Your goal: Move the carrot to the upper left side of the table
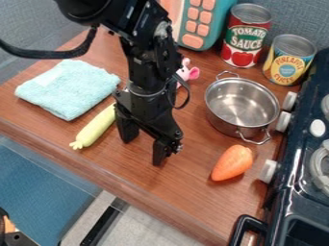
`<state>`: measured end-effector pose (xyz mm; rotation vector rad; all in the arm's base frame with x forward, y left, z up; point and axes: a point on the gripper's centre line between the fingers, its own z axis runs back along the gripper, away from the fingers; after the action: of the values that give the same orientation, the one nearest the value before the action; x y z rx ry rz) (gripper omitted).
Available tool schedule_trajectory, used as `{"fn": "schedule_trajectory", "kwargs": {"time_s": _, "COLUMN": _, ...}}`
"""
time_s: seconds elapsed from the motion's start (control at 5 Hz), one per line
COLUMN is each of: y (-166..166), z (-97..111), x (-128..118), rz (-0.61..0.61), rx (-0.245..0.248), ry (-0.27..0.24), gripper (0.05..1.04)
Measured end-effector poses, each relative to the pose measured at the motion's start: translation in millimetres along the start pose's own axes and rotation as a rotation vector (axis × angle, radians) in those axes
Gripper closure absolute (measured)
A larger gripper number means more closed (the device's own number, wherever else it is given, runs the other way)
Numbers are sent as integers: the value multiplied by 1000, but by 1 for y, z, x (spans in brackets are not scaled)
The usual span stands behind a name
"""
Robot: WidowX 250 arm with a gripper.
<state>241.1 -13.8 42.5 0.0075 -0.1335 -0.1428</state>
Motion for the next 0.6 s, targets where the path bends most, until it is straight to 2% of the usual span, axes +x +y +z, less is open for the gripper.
{"fn": "schedule_trajectory", "kwargs": {"time_s": 0.2, "y": -1, "z": 1, "x": 1, "rz": -2, "rx": -2, "ry": -3, "gripper": 84}}
{"fn": "schedule_trajectory", "kwargs": {"time_s": 0.4, "y": -6, "z": 4, "x": -1, "rz": -48, "rx": -12, "ry": 20, "gripper": 84}}
{"fn": "schedule_trajectory", "kwargs": {"time_s": 0.6, "y": -16, "z": 19, "x": -4, "rz": -100, "rx": -25, "ry": 11, "gripper": 85}}
